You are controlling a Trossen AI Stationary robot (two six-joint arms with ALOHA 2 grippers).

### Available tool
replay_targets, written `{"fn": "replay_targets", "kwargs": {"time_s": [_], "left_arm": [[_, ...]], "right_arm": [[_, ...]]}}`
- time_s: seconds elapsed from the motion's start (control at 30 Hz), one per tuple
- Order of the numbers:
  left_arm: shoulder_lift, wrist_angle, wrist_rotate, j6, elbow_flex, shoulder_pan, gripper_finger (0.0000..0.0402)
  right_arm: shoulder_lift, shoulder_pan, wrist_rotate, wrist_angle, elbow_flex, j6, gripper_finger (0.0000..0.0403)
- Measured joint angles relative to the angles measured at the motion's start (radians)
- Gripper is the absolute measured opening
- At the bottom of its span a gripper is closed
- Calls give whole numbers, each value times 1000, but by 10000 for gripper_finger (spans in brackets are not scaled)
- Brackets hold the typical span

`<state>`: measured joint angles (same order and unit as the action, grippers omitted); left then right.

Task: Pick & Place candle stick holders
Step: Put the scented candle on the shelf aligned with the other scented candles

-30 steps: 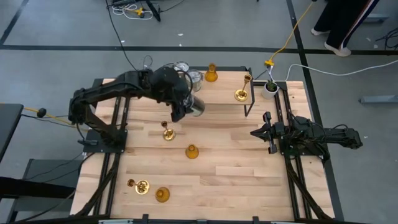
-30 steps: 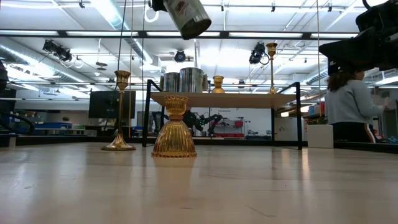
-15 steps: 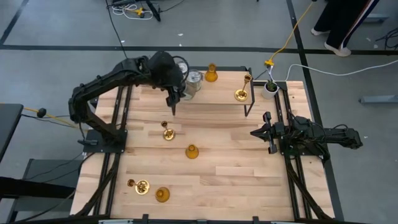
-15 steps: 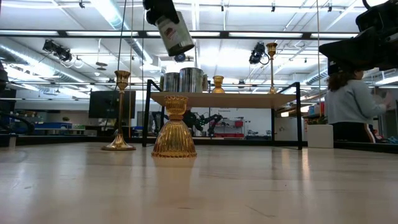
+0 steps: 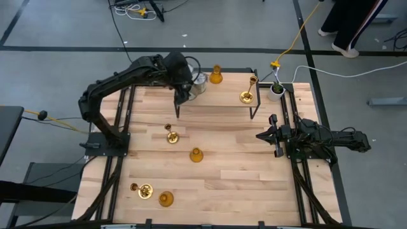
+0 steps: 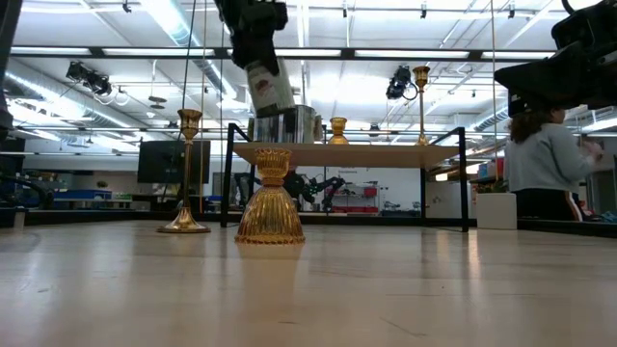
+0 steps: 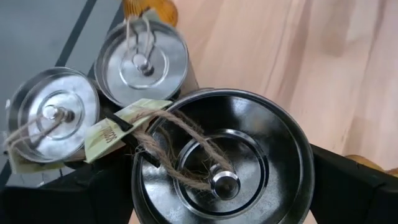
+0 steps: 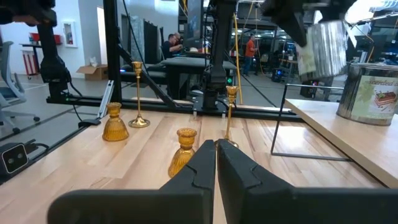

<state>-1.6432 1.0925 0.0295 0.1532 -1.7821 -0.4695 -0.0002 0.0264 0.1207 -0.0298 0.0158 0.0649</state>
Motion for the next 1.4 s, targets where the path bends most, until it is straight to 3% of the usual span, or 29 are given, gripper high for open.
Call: {"fn": "replay_targets", "kwargs": {"time_s": [0.37,1.4], "left_arm": [[-70,15,16,-11,0,-21,374],[-90,75,48,-11,6,-41,379]], "right_arm": [[0,0,0,0,0,0,22],[0,0,0,0,0,0,22]]}}
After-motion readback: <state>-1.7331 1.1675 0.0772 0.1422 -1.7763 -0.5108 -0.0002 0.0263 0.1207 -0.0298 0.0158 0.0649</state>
